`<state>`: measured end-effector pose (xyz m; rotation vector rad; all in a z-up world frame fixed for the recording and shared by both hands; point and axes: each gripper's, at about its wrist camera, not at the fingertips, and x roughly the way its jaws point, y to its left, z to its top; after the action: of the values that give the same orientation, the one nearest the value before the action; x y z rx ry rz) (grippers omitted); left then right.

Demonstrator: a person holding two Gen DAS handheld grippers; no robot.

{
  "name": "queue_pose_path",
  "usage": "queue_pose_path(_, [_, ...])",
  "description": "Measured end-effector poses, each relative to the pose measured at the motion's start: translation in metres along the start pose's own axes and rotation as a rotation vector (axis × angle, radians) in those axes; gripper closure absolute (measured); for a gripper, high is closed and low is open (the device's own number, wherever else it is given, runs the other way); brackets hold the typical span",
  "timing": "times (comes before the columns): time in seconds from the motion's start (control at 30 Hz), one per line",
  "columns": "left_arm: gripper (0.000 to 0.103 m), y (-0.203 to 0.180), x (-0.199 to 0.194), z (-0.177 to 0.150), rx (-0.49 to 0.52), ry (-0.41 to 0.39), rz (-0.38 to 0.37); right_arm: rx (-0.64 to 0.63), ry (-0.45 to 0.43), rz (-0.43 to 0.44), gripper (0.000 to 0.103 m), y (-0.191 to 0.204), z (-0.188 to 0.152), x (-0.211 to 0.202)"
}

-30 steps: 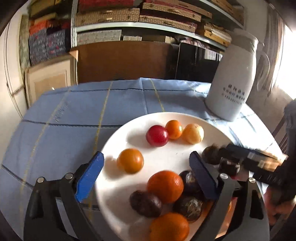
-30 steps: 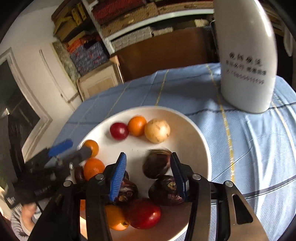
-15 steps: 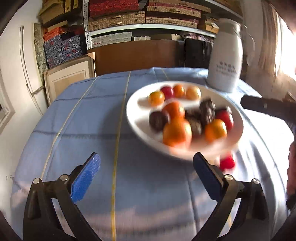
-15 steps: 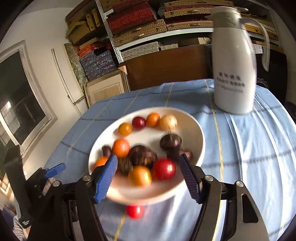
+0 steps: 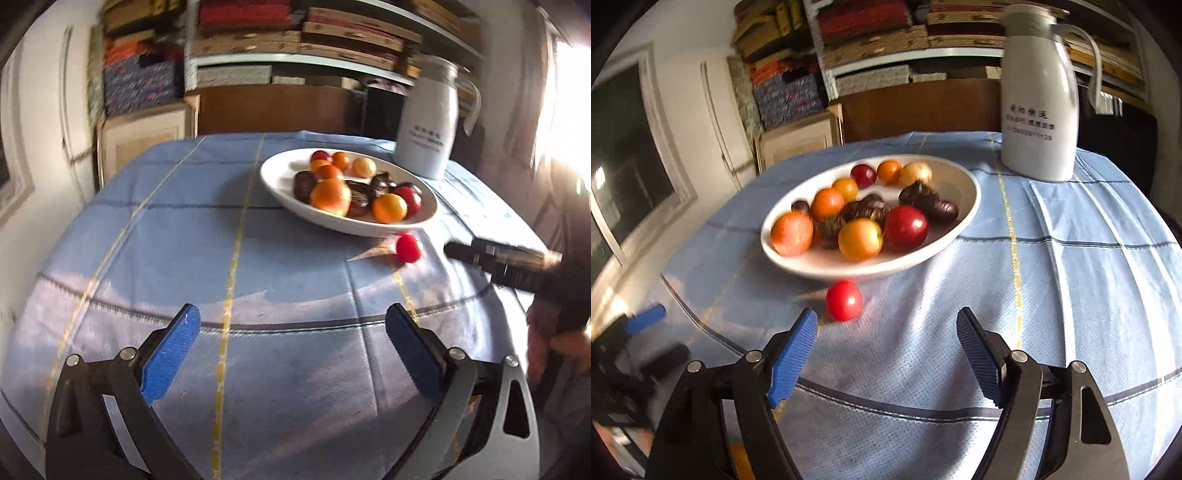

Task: Organize fruits
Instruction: 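Grasp a red tomato with the right tool while the left tool grasps an orange fruit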

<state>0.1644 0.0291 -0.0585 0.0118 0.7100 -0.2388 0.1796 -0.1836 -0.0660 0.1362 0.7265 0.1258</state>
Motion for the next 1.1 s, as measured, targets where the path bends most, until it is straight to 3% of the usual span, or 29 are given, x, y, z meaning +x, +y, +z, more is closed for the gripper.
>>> queue_pose_path(0.17, [0.005, 0.006, 0.016, -0.003, -0.039, 0.088, 0.008, -0.071, 0.022, 0.023, 0.025, 0.018, 0.001, 0.01])
queue_pose_path(0.33, [0.005, -0.002, 0.017, -0.004, 0.007, 0.099, 0.016, -0.104, 0.048, -0.014, 0.031, 0.031, 0.009, 0.024])
queue_pose_path(0.53, [0.005, -0.008, 0.021, -0.003, 0.042, 0.119, 0.017, -0.077, 0.111, -0.003, 0.056, 0.034, 0.017, 0.046])
queue_pose_path(0.6, [0.005, -0.009, 0.023, -0.003, 0.05, 0.125, 0.014, -0.064, 0.13, 0.012, 0.076, 0.033, 0.019, 0.052])
queue_pose_path(0.73, [0.005, -0.01, 0.026, -0.003, 0.049, 0.139, 0.002, -0.079, 0.116, 0.055, 0.077, 0.032, 0.017, 0.045])
queue_pose_path(0.87, [0.005, -0.015, 0.016, -0.002, 0.062, 0.095, -0.019, -0.038, 0.081, 0.052, 0.076, 0.011, 0.01, 0.02])
queue_pose_path(1.03, [0.005, -0.041, -0.013, -0.013, 0.14, 0.014, -0.174, 0.089, 0.055, 0.021, 0.076, -0.028, 0.004, 0.004])
queue_pose_path(1.1, [0.005, -0.062, -0.024, -0.02, 0.218, -0.014, -0.183, 0.119, 0.067, 0.025, 0.076, -0.035, 0.002, 0.007])
